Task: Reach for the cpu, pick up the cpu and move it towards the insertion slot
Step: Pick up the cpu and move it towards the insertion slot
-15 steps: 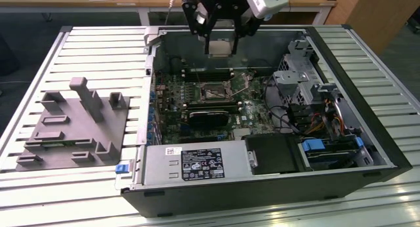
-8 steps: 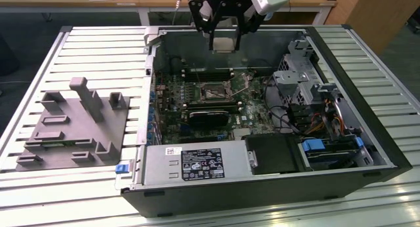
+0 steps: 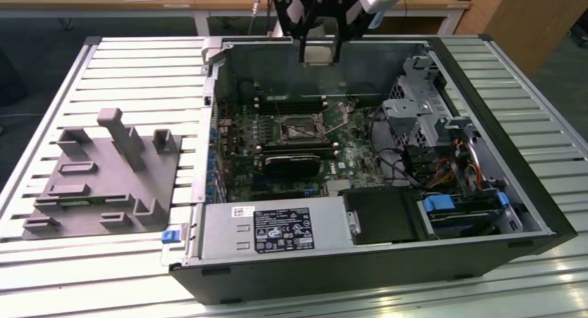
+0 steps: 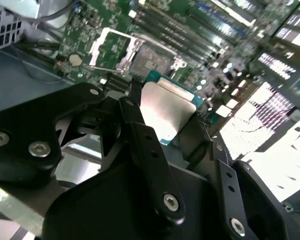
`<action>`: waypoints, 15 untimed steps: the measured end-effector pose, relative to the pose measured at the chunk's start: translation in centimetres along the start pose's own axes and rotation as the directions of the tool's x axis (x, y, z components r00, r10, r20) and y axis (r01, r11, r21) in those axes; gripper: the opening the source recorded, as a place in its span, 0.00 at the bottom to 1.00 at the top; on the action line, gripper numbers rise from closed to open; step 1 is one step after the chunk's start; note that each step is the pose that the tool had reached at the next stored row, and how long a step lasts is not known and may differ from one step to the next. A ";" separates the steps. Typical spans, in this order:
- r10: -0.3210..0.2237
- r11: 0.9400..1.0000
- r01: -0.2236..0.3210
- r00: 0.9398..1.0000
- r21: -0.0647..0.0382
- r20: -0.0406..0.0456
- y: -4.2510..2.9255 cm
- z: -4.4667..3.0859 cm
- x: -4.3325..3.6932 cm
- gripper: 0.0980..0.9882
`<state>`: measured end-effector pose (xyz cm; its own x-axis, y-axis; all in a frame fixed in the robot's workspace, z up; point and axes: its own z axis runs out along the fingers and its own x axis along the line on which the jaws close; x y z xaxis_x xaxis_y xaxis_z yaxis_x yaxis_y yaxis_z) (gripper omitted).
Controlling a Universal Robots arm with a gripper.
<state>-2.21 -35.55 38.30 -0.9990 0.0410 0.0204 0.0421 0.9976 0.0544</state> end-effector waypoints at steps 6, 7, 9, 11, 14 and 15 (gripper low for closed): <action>-0.001 1.000 0.001 1.000 0.000 0.000 1.61 0.61 -0.50 0.50; -0.001 1.000 0.001 1.000 0.000 0.000 1.78 0.71 -0.55 0.50; -0.003 1.000 0.003 1.000 0.000 0.000 2.11 0.89 -0.65 0.50; -0.004 1.000 0.004 1.000 0.000 0.000 2.44 1.04 -0.73 0.50; -0.007 1.000 0.007 1.000 0.000 0.000 2.91 1.20 -0.79 0.50; -0.007 1.000 0.007 1.000 0.000 0.000 3.01 1.23 -0.79 0.50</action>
<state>-1.32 -32.51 37.22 -0.9992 0.0339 0.0203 0.0349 0.9979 0.0545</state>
